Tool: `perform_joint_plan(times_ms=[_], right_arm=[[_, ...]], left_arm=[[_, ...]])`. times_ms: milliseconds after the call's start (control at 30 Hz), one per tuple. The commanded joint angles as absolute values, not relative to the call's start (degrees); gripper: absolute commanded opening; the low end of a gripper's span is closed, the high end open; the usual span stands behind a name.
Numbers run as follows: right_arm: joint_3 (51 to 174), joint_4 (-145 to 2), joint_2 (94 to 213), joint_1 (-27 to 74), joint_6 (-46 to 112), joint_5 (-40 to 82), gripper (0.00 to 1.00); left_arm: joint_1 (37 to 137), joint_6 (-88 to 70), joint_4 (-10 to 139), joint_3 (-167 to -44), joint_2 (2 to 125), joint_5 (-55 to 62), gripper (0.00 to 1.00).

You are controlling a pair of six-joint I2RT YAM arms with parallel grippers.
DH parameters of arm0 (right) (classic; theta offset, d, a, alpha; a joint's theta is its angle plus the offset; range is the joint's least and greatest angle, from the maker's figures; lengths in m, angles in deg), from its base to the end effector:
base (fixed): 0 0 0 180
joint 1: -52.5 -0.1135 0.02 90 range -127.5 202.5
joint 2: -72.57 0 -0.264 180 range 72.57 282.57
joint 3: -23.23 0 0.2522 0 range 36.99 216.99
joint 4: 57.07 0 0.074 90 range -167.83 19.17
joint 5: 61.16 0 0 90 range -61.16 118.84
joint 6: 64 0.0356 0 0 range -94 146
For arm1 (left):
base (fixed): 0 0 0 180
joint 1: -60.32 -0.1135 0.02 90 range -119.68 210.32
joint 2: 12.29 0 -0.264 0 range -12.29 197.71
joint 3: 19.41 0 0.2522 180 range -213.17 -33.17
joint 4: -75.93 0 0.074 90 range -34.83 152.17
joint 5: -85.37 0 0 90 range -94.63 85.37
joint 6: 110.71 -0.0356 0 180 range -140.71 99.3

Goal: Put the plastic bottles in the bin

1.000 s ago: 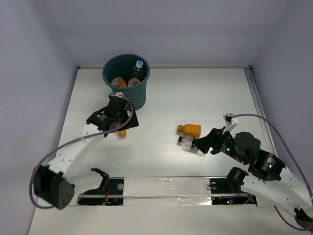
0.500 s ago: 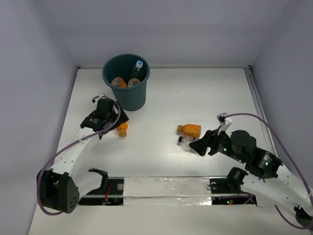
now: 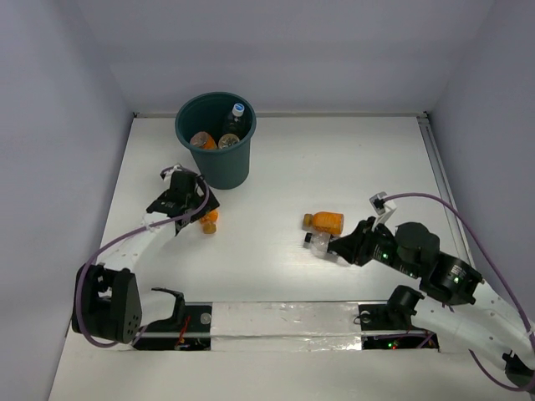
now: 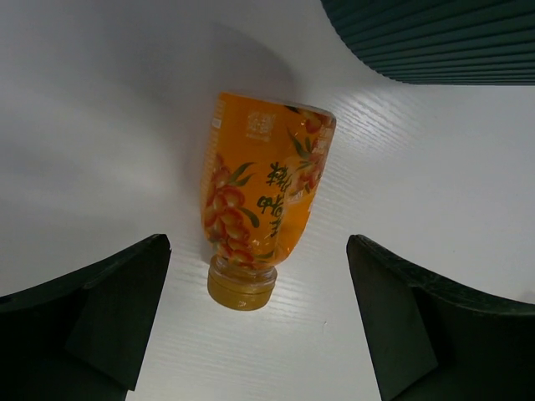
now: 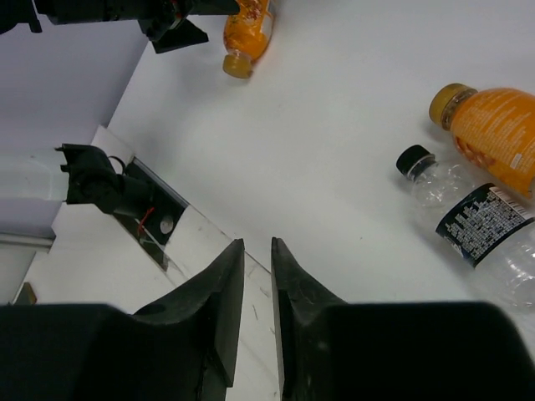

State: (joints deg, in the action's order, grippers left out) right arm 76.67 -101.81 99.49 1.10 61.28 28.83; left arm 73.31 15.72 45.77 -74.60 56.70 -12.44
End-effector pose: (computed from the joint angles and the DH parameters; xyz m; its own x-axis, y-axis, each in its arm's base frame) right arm 0.0714 0.0894 0.3114 -0.6107 0.1608 -0.7754 -0.5254 0.6503 0.5487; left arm 0.2436 -0.0512 0.2239 -0.6199 -0.4608 -0.6352 -0.2992 0.8871 -0.3516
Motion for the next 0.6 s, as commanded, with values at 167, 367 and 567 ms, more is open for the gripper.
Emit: perform_joint_plan(times_ms=[167, 367, 567], right_arm=[[75.7, -101.2, 97.0, 1.1, 63.9, 28.4, 0.34], [75.1, -104.0, 97.4, 1.1, 65.7, 31.2, 0.71], [75.2, -109.2, 102.2, 1.1, 72.8, 37.2, 0.73]], left_arm=[[72.8, 13.5, 55.0, -72.9, 60.9, -11.0, 0.85], [72.8, 14.1, 59.4, -70.4, 63.7, -9.6, 0.73], [72.8, 13.7, 60.2, -68.9, 63.1, -9.0, 0.59]])
